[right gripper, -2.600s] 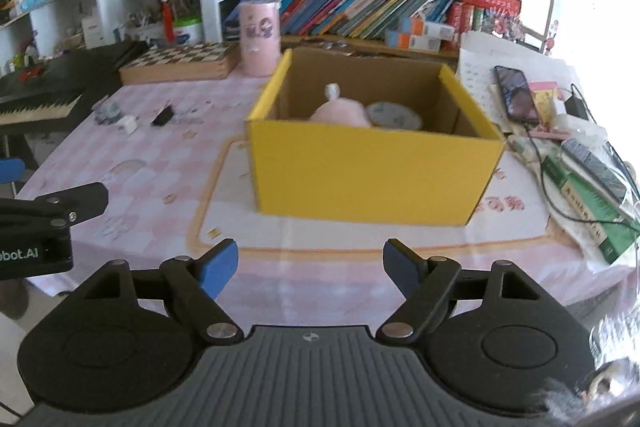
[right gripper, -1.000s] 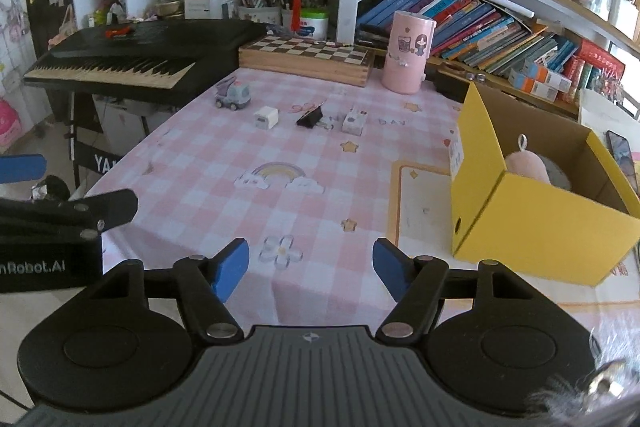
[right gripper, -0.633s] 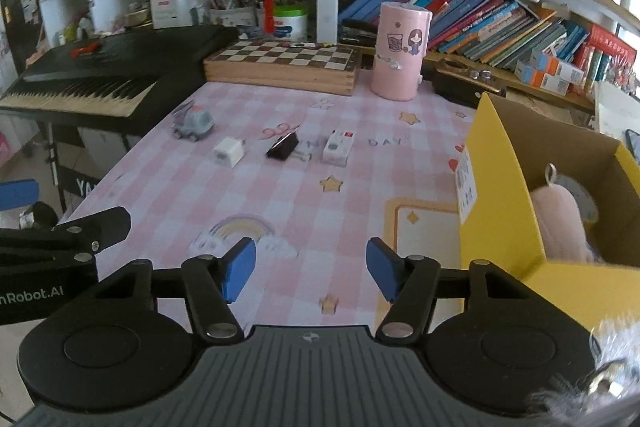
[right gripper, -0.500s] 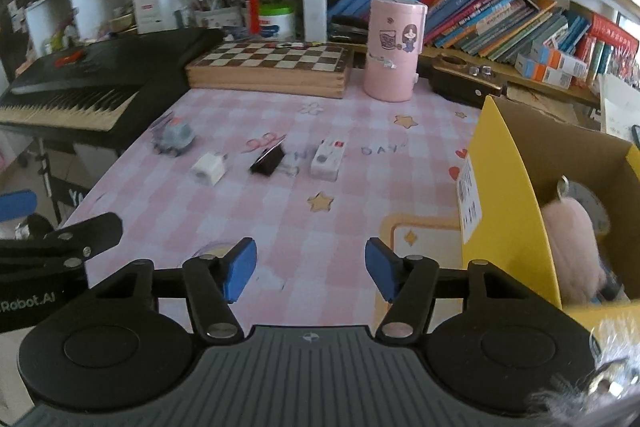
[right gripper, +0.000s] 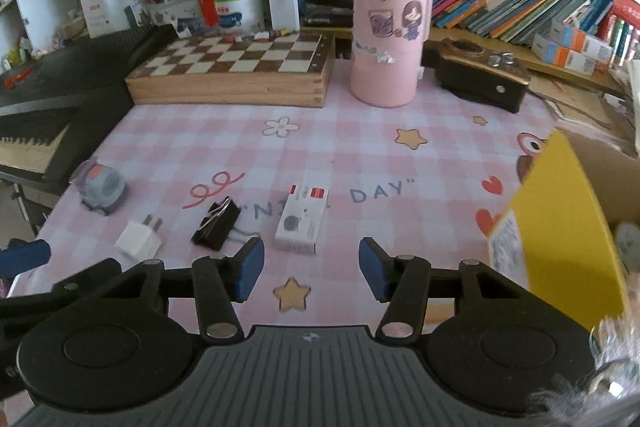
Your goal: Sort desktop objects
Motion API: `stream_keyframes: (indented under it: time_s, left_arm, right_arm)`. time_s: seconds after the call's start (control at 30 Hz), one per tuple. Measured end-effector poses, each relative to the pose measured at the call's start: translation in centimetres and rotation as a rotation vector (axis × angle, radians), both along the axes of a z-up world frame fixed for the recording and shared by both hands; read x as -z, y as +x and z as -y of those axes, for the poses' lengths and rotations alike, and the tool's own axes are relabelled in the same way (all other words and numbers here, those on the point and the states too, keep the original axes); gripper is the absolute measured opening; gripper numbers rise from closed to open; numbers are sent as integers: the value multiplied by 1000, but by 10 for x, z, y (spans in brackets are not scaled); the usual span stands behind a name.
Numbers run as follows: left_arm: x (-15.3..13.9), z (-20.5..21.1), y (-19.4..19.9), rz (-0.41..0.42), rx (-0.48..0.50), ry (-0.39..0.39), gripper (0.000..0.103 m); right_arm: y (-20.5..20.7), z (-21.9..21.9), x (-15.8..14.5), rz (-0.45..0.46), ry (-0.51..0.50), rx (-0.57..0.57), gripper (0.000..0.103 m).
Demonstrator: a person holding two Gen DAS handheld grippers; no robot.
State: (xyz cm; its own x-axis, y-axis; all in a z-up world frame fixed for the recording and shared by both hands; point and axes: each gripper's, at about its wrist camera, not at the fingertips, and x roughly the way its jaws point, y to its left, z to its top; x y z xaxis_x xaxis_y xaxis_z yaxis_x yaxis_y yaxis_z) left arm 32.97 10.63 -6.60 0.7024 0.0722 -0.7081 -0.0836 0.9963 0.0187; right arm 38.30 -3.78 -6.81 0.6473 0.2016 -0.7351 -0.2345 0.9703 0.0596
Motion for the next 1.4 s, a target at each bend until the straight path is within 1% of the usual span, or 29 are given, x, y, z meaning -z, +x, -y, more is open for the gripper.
stream_keyframes:
  time_s: [0.1, 0.23, 0.3, 0.4, 0.5, 0.53, 0.57, 0.63, 0.73, 0.9, 1.13, 1.27, 1.4]
  left_arm:
    - [12, 1, 14, -31, 10, -4, 65]
    - [21, 1, 25, -50, 22, -14, 59]
    - [25, 1, 30, -55, 23, -19, 56]
    - [30, -1, 35, -59, 16, -28, 49]
    - [31, -1, 41, -46, 16, -23, 43]
    - [31, 0, 42, -44, 16, -21, 39]
    - [31, 1, 42, -40, 16, -15, 32]
    - [31, 1, 43, -33, 18, -3, 25]
    - [30, -1, 43, -38, 2, -24, 25]
    - [16, -10, 30, -18, -47, -93, 25]
    - [-12, -17, -1, 28, -88, -163, 25]
    - [-28, -17, -24, 61, -89, -169, 25]
    - [-43, -19, -49, 88, -87, -156, 25]
  right_arm:
    - [14, -6, 10, -22, -13, -14, 47]
    - [29, -13, 19, -29, -35, -24, 46]
    - [35, -14, 23, -29, -44, -24, 46]
    - [44, -14, 28, -35, -48, -23, 46]
    - [50, -16, 33, -42, -53, -28, 43]
    - [51, -17, 34, -41, -53, -28, 43]
    - [52, -17, 34, -38, -49, -27, 42]
    - [54, -18, 35, -32, -49, -31, 38]
    - [57, -19, 35, -25, -43, -49, 28]
    - [54, -12, 29, -45, -11, -53, 28]
    - [26, -3, 3, 6, 18, -78, 28]
    - [4, 3, -14, 31, 51, -102, 28]
    - [-21, 8, -28, 41, 77, -133, 28]
